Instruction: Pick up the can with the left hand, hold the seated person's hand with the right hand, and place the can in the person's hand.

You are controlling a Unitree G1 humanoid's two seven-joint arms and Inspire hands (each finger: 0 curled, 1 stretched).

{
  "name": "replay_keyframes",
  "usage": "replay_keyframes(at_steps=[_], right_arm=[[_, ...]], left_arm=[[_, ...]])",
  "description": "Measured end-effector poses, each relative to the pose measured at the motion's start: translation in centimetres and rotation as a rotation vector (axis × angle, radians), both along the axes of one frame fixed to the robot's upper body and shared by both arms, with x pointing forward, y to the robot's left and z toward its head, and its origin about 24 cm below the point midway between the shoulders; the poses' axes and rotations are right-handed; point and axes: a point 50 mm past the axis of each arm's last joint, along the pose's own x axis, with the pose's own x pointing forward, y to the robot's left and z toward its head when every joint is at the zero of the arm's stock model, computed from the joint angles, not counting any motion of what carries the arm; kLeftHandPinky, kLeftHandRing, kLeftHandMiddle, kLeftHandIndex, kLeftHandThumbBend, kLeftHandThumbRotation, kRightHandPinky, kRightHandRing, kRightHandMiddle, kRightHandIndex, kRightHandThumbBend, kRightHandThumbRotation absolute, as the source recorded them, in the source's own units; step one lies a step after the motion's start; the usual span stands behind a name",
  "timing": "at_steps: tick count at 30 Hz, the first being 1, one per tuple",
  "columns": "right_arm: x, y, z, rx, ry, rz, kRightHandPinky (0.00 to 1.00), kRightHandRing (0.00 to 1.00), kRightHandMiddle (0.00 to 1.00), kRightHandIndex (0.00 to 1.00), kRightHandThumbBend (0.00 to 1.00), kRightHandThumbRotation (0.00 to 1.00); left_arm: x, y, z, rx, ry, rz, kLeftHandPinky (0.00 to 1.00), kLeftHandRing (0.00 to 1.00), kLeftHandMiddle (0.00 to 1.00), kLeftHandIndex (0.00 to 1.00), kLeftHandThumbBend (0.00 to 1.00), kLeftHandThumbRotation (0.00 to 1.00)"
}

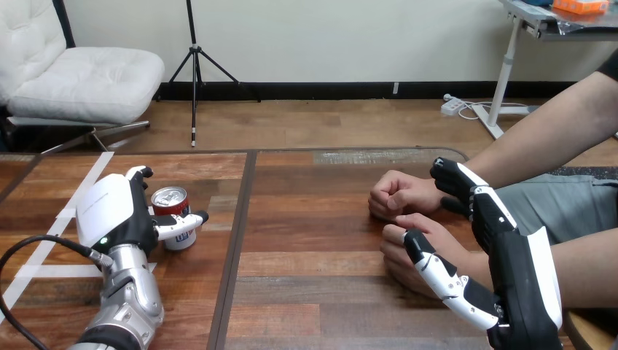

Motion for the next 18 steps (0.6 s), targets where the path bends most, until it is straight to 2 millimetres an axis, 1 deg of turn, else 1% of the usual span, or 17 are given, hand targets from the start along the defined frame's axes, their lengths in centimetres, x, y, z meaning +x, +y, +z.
replay_keyframes(at_steps=[18], right_arm=[[-0.25,-0.05,-0.04,0.002,0.005,-0.003,0.81,0.85,0.85,0.84,0.59,0.4]], left_arm=[[0.41,-0.62,0.27,-0.015,-0.006,-0.015,0.58,0.68,0.74,0.78,0.91,0.33]])
